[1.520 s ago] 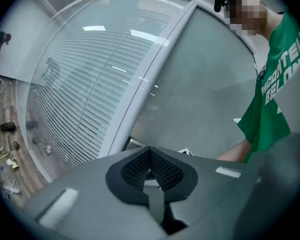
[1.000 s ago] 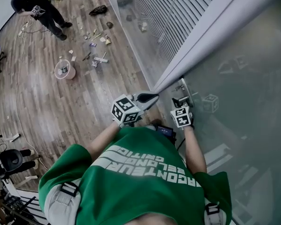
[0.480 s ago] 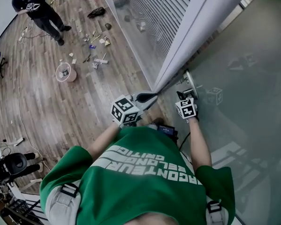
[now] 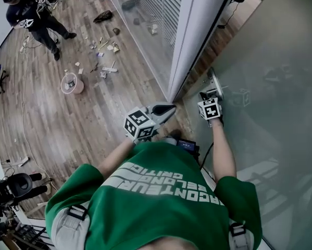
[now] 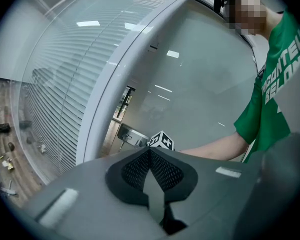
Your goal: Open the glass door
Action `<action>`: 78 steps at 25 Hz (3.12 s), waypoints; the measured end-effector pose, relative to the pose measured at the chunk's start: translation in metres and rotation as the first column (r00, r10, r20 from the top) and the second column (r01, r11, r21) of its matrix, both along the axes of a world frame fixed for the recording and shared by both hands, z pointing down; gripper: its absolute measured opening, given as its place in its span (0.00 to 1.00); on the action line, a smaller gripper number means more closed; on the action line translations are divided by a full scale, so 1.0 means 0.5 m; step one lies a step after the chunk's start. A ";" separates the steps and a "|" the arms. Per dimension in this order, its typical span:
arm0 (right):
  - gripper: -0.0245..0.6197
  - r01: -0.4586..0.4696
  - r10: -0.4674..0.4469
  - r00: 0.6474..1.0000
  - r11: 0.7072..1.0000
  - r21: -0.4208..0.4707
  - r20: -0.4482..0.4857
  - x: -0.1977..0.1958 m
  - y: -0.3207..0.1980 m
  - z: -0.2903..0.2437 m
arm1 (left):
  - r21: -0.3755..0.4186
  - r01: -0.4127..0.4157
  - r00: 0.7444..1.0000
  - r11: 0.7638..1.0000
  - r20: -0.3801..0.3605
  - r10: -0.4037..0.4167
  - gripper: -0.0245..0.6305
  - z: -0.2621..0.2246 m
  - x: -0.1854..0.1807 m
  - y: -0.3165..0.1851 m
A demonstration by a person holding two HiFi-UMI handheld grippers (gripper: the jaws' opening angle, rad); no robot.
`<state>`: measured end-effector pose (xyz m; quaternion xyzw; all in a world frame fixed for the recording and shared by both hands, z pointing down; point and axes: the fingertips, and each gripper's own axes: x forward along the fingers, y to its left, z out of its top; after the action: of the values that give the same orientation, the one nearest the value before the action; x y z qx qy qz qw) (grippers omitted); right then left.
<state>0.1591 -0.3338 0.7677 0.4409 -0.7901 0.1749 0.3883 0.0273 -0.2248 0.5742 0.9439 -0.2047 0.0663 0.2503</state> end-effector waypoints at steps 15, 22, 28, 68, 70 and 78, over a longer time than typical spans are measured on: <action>0.03 -0.130 0.105 0.986 0.971 -0.200 -0.130 0.184 -0.044 0.012 | 0.019 -0.042 0.999 0.999 -0.006 0.042 0.06 -0.006 0.145 0.028; 0.03 -0.165 0.118 0.982 0.911 -0.378 -0.144 0.262 -0.048 0.011 | 0.012 -0.082 0.997 0.997 -0.007 0.082 0.06 0.001 0.197 0.059; 0.03 -0.219 0.169 0.972 0.900 -0.376 -0.160 0.341 -0.073 0.014 | 0.016 -0.117 0.993 0.993 -0.015 0.117 0.06 0.002 0.230 0.054; 0.03 -0.522 0.504 0.849 0.761 -0.385 -0.156 0.881 -0.114 0.015 | 0.010 -0.387 0.921 0.922 -0.051 0.387 0.06 0.000 0.633 -0.175; 0.03 -0.536 0.519 0.840 0.751 -0.387 -0.156 0.900 -0.112 0.011 | 0.008 -0.408 0.911 0.913 -0.051 0.408 0.06 -0.003 0.652 -0.185; 0.03 -0.591 0.583 0.798 0.706 -0.391 -0.152 1.026 -0.093 0.024 | 0.013 -0.506 0.862 0.863 -0.040 0.506 0.06 0.006 0.770 -0.213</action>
<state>0.6722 -0.3803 0.7795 0.5763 -0.5487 0.4509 0.4044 0.4123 -0.3314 0.5771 0.9661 0.0551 0.1093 0.2274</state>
